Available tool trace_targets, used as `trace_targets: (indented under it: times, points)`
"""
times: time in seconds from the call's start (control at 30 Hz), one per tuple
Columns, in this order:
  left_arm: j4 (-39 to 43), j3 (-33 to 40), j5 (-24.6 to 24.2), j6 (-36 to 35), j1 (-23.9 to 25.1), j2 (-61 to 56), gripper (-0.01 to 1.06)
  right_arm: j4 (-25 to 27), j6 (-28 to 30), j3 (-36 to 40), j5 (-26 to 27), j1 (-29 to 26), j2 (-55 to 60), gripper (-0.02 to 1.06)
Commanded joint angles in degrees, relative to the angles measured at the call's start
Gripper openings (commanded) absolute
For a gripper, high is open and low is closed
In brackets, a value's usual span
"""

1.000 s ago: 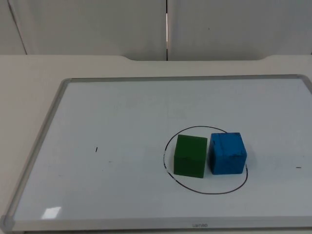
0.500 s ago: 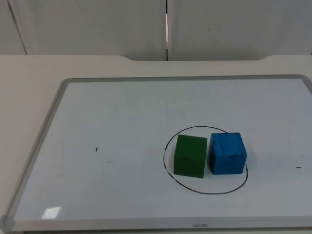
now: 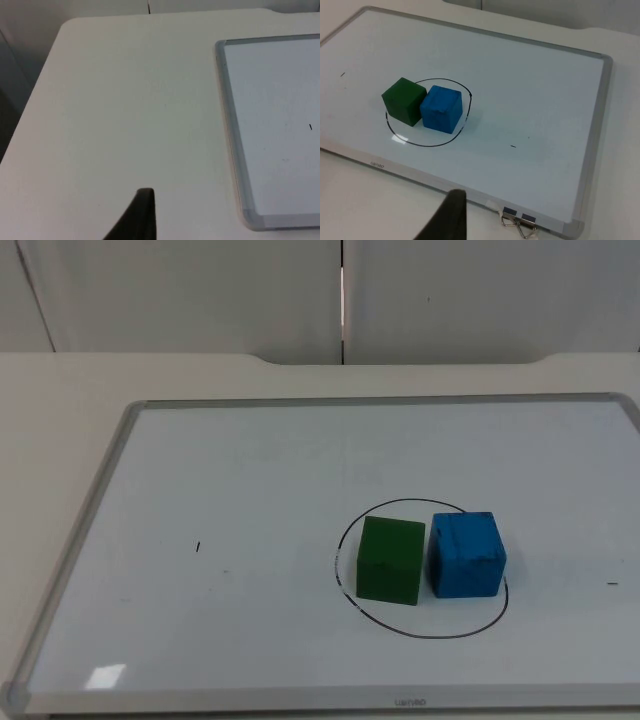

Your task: Push the two cubes into the marked area.

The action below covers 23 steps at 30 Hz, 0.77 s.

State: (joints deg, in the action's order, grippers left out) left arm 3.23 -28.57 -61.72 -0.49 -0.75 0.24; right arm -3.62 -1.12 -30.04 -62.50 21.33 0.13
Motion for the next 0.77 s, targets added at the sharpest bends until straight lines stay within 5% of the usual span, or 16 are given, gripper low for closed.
trace_targets:
  times: [0.0, 0.2, 0.73]
  points:
    - [0.6, 0.2, 0.0, 0.1, 0.2, -0.2, 1.05, -0.3, 0.5, 0.5, 0.8, -0.1, -0.1, 1.05]
    - [1.2, 0.2, 0.2, 0.1, 0.2, -0.2, 1.05, -0.3, 0.5, 0.5, 0.8, -1.5, -0.1, 1.05]
    - [1.3, 0.2, 0.2, 0.1, 0.2, -0.2, 1.05, -0.3, 0.5, 0.5, 0.8, -20.1, -0.1, 1.05]
